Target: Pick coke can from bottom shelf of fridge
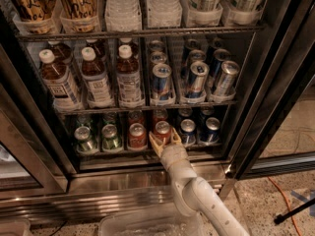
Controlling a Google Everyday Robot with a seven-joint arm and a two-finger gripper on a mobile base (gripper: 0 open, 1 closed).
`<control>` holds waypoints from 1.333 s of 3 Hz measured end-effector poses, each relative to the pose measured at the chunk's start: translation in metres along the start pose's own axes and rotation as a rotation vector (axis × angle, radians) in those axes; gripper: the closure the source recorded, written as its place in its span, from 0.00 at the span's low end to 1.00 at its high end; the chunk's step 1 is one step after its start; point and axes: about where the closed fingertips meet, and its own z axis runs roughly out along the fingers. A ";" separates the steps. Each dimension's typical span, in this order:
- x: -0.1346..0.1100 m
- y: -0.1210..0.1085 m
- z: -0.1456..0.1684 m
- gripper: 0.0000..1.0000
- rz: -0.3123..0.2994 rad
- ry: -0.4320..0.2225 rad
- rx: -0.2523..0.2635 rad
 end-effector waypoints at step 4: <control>-0.040 0.001 -0.014 1.00 -0.018 -0.051 -0.047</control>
Offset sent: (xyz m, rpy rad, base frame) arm -0.0008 0.0000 0.0010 0.0026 -0.0009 -0.0002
